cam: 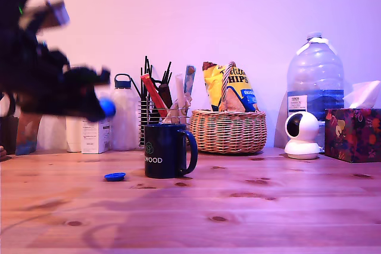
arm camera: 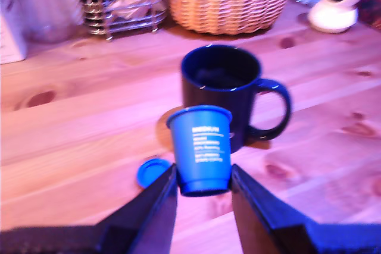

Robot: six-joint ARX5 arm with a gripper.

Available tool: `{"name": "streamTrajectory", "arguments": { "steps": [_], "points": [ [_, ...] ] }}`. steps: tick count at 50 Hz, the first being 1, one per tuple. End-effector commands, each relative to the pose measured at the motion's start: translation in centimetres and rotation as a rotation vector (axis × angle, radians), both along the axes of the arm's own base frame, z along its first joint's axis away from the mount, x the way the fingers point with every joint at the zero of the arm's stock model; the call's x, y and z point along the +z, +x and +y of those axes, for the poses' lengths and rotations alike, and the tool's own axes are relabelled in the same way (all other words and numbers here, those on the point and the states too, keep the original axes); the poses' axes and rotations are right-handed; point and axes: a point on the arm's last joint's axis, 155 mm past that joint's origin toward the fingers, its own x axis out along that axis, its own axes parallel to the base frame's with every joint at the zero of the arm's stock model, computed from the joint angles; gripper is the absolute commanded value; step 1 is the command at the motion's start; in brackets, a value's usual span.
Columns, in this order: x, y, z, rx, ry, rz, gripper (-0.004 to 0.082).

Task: Pick up the coffee capsules from the table one by one and drop them inside the nearest coffee cup

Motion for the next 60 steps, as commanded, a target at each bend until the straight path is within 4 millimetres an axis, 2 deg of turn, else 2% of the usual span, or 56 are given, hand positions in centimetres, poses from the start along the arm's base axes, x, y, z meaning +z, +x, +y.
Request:
{"name": "streamTrajectory", "arguments": {
  "steps": [1,14,23,34,60],
  "points": [
    [1.1,0.3,-0.8,-0.027,-0.012,-0.016,0.0157],
    [4.1,1.5,-2.6,-0.091,0.008,0.018,0.0157],
    [5.1,2.8,-4.0,-0.121,0.024,0.082,0.0157],
    [4.7,4.9,-5.4,-0.142,0.074,0.152,0.0157],
    [1.9,8.8,-7.4,-0.171,0.199,0.324,0.0158]
  ]
}}
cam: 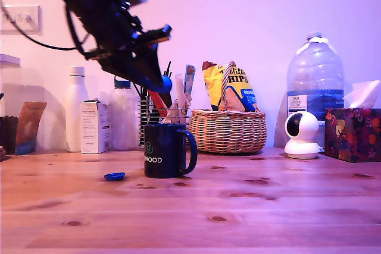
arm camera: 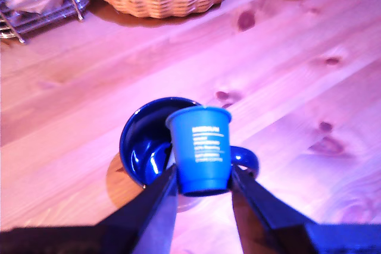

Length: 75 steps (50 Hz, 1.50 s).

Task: Pick up the coffee capsules from the table one by one and drop them inside the nearest coffee cup

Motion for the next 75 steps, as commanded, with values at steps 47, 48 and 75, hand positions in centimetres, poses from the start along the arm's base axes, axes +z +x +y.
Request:
{"name": "streamTrajectory", "arguments": {
  "steps": [47,48,75],
  "points": [
    [-5.2,3.2,0.4,0.008,0.096,0.135,0.0158],
    [-5.2,3.2,0.4,0.008,0.096,0.136,0.0158],
    [-5.3,3.2,0.6,0.013,0.103,0.138,0.0653]
  ]
}}
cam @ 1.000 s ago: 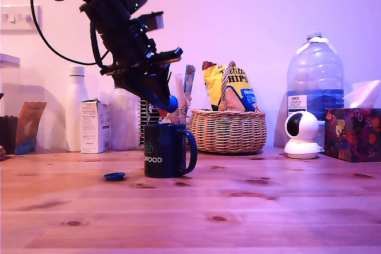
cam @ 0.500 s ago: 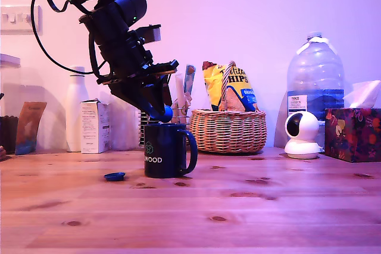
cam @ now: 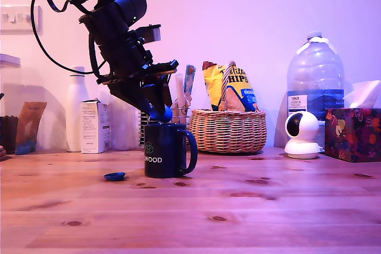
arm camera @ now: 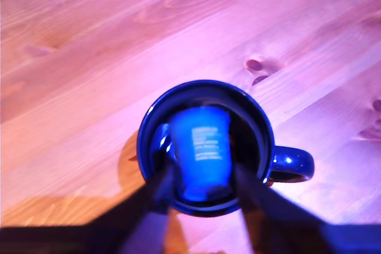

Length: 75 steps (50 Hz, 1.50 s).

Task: Pick up the coffee capsules from the table one by one and drop them inside the nearest coffee cup

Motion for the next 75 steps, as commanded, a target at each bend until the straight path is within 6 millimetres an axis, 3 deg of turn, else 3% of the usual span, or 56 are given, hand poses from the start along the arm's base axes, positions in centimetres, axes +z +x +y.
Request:
{"name": "streamTrajectory", "arguments": {
  "steps": [1,8,17,21,26,28,38,48,57,67,75],
  "points": [
    [-1.3,0.1,0.0,-0.019,0.027,0.01,0.0652],
    [-1.0,0.1,0.0,-0.023,0.026,0.003,0.0647],
    [1.3,-0.5,0.3,-0.035,0.029,-0.026,0.0516],
    [2.8,-1.1,0.6,-0.035,0.023,-0.038,0.037],
    [4.9,-1.8,0.9,-0.035,0.012,-0.06,0.0048],
    [5.9,-2.0,1.0,-0.034,0.003,-0.078,-0.0036],
    [10.2,-2.9,1.5,-0.031,-0.031,-0.149,-0.0016],
    [13.2,-4.0,2.3,-0.026,-0.058,-0.208,-0.0016],
    [15.4,-4.8,4.1,0.005,-0.096,-0.297,-0.0016],
    [15.0,-6.2,6.8,0.063,-0.145,-0.355,-0.0016],
    [12.7,-7.4,9.1,0.113,-0.154,-0.35,-0.0016]
  ]
}}
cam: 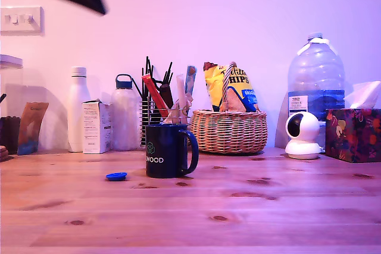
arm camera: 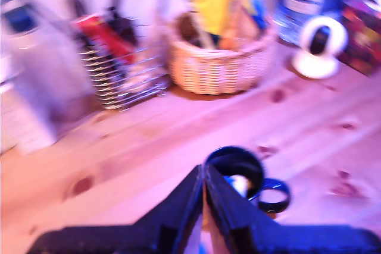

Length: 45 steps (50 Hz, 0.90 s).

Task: Pick up the coffee capsules from the table one by one and drop them inside the nearest coffee cup

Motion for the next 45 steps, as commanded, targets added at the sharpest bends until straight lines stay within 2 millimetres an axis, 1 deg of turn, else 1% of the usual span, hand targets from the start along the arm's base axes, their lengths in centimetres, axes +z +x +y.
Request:
{"name": "streamTrajectory", "arguments": {
  "steps": [1,10,15,25,30,34,45],
  "points": [
    [-2.8,-0.4,0.7,0.013,0.004,0.044,-0.0016],
    [-6.1,-1.6,3.3,0.072,-0.022,0.066,-0.0016],
    [-7.2,-2.2,4.7,0.111,-0.049,0.059,-0.0016],
    [-9.2,-4.4,7.5,0.175,-0.06,0.055,-0.0016],
    [-9.6,-5.6,8.6,0.201,-0.075,0.045,-0.0016],
    [-9.6,-6.7,9.1,0.21,-0.095,0.028,-0.0016],
    [-8.8,-9.6,9.3,0.23,-0.187,-0.015,-0.0016]
  ]
}}
